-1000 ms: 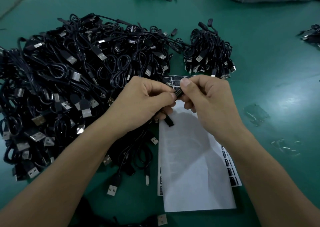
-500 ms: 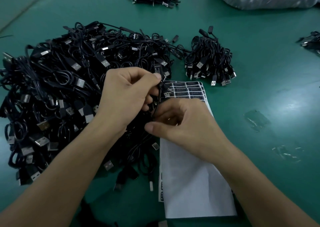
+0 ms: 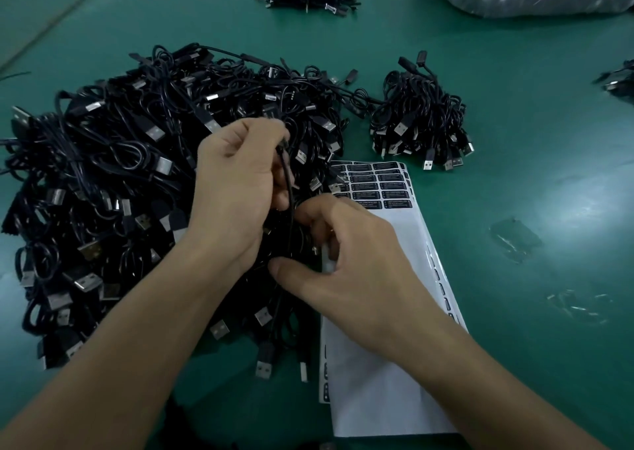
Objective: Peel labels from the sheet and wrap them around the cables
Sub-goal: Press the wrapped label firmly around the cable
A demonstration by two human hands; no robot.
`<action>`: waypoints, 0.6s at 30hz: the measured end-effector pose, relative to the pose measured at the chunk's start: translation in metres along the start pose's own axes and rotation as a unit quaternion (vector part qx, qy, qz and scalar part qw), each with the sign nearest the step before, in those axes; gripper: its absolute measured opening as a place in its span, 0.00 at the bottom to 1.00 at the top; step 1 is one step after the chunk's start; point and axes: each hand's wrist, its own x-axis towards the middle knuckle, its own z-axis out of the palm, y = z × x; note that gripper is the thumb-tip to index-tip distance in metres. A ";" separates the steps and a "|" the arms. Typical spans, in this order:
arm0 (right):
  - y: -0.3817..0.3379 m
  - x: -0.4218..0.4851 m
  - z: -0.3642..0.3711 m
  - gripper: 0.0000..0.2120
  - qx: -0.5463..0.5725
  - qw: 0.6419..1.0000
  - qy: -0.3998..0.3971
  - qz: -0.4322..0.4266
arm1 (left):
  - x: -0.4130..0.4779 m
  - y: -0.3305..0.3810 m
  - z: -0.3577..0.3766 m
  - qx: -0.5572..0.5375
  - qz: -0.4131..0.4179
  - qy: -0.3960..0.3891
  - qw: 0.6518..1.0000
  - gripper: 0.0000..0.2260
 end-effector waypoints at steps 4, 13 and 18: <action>0.000 -0.001 -0.001 0.07 0.140 0.989 -0.045 0.016 | 0.003 0.005 -0.004 -0.016 -0.012 0.029 0.999 0.16; 0.003 0.011 -0.035 0.11 0.345 0.937 0.032 0.040 | 0.006 0.008 -0.007 -0.045 -0.076 -0.007 0.996 0.26; 0.025 0.042 -0.064 0.11 0.209 0.958 0.189 0.055 | 0.004 0.006 -0.004 0.002 -0.083 -0.008 0.997 0.15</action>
